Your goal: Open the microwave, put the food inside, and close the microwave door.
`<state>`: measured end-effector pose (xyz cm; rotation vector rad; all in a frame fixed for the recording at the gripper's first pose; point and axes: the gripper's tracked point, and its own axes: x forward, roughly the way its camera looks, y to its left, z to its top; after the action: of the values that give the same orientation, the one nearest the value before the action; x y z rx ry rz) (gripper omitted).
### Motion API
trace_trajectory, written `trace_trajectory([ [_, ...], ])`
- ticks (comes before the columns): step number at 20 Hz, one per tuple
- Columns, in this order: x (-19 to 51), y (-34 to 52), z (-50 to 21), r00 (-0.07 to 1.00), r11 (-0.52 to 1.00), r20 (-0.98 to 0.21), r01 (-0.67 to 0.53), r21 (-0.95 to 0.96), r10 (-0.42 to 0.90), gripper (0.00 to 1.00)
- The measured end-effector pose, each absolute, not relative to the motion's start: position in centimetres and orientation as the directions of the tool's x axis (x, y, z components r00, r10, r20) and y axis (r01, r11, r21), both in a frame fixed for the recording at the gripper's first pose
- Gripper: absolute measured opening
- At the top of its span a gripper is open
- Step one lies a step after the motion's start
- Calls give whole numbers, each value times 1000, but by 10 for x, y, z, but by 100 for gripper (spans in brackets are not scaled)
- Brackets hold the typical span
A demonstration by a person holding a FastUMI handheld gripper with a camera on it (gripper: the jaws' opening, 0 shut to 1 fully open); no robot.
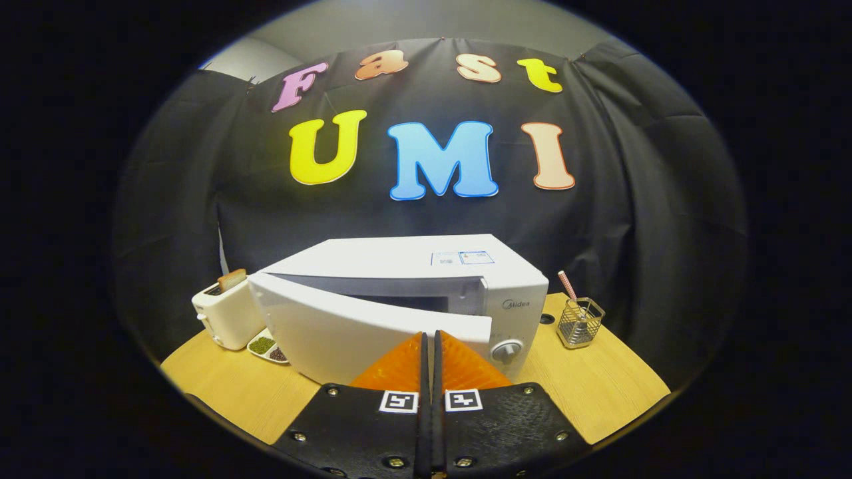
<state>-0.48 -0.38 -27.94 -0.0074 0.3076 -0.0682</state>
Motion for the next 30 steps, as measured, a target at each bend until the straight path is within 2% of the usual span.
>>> trace_trajectory([
  [6, 43, -25, -293, 941, 991, -313, 136, -7, -131, 1],
  [13, 61, -32, -296, 940, 983, -305, 176, 44, -155, 2],
  [16, 58, -31, -298, 944, 989, -293, 147, -27, -149, 1],
  [19, 49, -26, -277, 954, 994, -280, 112, 8, -105, 3],
  [20, 41, -30, -265, 955, 993, -271, 121, -1, -117, 14],
  [21, 33, -32, -252, 960, 993, -254, 119, -12, -118, 53],
  [23, 15, -38, -217, 970, 989, -196, 143, -19, -144, 99],
  [27, -28, -37, -127, 980, 987, -118, 155, -33, -158, 99],
  [30, -47, -30, -62, 981, 988, -120, 150, -21, -152, 99],
])
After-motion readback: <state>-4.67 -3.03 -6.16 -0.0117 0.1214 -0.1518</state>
